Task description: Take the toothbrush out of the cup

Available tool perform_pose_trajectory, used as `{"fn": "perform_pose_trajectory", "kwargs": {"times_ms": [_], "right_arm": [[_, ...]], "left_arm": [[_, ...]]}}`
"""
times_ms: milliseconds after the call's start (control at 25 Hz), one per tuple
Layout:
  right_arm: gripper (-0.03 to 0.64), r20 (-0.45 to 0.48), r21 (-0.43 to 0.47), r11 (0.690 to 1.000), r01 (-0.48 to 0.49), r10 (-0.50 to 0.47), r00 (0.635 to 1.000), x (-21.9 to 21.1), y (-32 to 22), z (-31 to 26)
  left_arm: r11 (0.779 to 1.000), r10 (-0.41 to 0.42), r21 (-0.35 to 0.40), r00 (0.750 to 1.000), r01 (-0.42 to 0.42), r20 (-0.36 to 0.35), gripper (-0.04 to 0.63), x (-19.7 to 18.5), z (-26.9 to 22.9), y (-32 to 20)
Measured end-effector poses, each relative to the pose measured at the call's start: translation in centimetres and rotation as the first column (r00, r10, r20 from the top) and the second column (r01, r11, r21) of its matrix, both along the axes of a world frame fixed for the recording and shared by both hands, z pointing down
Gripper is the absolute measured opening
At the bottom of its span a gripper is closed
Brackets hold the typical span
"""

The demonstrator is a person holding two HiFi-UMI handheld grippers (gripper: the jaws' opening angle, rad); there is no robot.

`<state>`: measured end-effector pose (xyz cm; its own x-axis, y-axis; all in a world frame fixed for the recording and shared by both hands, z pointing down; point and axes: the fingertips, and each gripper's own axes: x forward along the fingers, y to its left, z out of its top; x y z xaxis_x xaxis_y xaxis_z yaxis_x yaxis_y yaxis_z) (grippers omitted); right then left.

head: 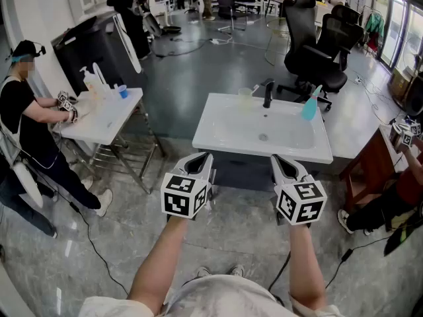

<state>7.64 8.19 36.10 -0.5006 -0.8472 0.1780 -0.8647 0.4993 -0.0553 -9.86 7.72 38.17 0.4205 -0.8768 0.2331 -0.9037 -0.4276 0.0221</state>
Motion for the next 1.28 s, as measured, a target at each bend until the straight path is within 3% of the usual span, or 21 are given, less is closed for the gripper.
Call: {"fn": "perform_pose_trajectory", "kwargs": {"times_ms": [400, 1280], "right_arm": [[0.003, 0.008, -0.028, 0.999, 0.026, -0.026, 1.0, 2.0, -1.3, 1.1], [0.003, 0.023, -0.043, 0.998, 0.044, -0.043, 0.999, 4.4, -6.9, 2.5]], "left_arm": [[1.0, -0.002, -0.01, 1.0, 0.002, -0.02, 0.005, 2.4, 0.7, -1.7], [1.0, 0.005, -0.013, 1.0, -0.006, -0.03, 0.106, 5.5, 1.5, -8.3]]}}
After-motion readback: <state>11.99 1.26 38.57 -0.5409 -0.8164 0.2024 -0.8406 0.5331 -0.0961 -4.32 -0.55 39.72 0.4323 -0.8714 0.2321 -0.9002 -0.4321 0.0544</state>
